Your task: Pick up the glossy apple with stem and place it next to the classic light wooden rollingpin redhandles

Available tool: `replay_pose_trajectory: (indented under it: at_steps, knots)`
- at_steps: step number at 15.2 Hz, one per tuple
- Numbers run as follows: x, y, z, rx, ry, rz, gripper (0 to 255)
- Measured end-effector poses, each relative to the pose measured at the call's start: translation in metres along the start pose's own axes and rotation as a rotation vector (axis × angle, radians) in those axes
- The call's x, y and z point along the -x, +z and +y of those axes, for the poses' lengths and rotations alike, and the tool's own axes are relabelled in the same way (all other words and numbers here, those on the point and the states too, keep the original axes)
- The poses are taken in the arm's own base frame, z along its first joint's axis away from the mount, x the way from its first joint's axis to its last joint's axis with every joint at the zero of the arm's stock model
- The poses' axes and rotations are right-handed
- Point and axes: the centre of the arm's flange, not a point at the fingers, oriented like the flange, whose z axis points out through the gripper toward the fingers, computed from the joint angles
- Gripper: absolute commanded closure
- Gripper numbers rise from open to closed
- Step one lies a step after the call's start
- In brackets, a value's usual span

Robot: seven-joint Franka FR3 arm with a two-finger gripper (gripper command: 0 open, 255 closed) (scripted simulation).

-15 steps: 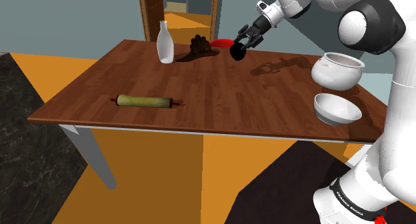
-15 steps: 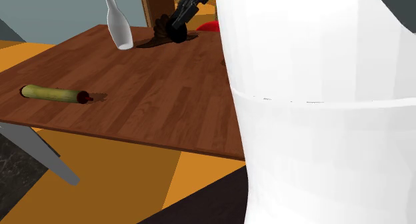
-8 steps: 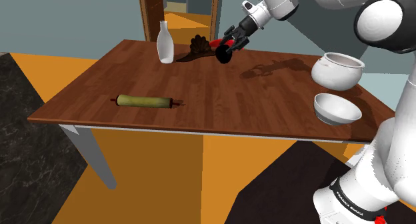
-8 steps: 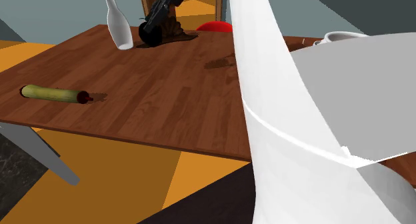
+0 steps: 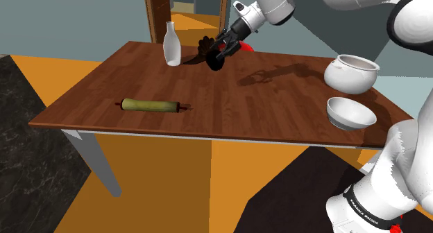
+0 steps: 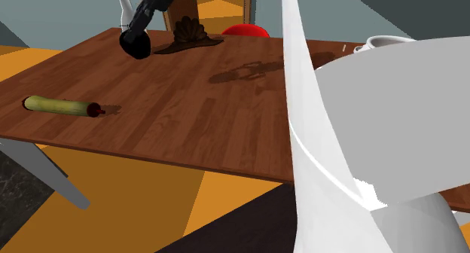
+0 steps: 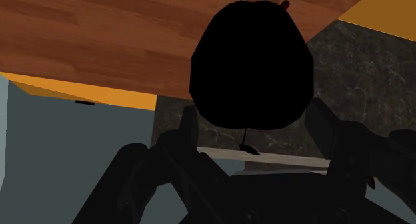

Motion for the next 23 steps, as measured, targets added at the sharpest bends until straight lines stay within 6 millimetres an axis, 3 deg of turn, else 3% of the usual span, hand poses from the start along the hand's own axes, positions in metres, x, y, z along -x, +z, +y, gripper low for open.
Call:
replay_pose_trajectory:
  at_steps: [4, 6, 23]
  knots:
    - [-0.037, 0.036, -0.02, 0.0, 0.0, 0.0, 255]
    - [-0.042, 0.047, -0.024, 0.001, -0.001, 0.0, 255]
    - [0.018, 0.109, -0.033, 0.001, 0.0, 0.0, 255]
